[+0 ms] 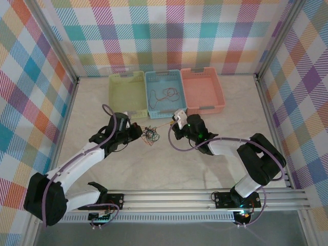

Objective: Untangle the cables

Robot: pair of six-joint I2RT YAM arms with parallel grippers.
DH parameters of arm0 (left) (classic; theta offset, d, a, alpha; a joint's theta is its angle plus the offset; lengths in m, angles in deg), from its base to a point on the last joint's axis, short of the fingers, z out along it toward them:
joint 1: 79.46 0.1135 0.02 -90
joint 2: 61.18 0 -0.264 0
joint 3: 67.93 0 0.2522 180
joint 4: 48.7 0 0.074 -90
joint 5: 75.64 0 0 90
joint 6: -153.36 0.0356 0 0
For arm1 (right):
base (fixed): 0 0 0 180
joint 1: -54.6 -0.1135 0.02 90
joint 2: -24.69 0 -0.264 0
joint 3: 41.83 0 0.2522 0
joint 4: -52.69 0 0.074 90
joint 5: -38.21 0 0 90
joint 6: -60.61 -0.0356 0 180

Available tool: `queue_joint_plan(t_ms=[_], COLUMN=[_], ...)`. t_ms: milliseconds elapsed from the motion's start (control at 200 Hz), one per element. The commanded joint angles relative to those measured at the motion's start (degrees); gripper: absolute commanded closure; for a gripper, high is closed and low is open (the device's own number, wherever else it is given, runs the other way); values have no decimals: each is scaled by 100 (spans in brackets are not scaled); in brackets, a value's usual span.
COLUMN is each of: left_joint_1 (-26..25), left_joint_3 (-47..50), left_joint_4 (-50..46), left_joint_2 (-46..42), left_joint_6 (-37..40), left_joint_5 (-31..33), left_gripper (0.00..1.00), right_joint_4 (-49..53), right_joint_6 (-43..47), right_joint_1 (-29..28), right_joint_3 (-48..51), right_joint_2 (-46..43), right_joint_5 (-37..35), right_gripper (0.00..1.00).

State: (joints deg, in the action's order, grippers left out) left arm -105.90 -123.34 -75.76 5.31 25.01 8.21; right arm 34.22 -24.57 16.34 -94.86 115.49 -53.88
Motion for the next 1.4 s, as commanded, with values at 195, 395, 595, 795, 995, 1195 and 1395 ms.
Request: queue_joint_plan(t_ms=[195, 395, 595, 795, 995, 1195, 1395], left_joint_1=[87, 86, 63, -397, -736, -1184, -1188], left_joint_3=[-366, -449, -337, -576, -1368, -2603, -3158], left_joint_4=[-790, -1029, -618, -423, -87, -1197, -1473], left_joint_2=[879, 766, 740, 898, 1777, 2876, 3603], left_joint_6=[82, 178, 272, 692, 724, 1149, 1244], left_joint_5=[-38, 248, -123, -147, -602, 238, 338], left_gripper=[91, 51, 44, 42, 39, 45, 42], right_joint_4=[568, 900, 1036, 1087, 1064, 1034, 1000], right_joint_6=[-209, -209, -201, -208, -210, -236, -263], right_joint_1=[310, 312, 302, 294, 293, 293, 298], right_joint_3=[-238, -458, -570, -602, -566, -559, -552], right_joint_2=[300, 460, 550, 574, 547, 534, 530], right_joint_5=[-19, 144, 248, 277, 248, 209, 199], right_gripper=[100, 100, 100, 100, 100, 100, 100])
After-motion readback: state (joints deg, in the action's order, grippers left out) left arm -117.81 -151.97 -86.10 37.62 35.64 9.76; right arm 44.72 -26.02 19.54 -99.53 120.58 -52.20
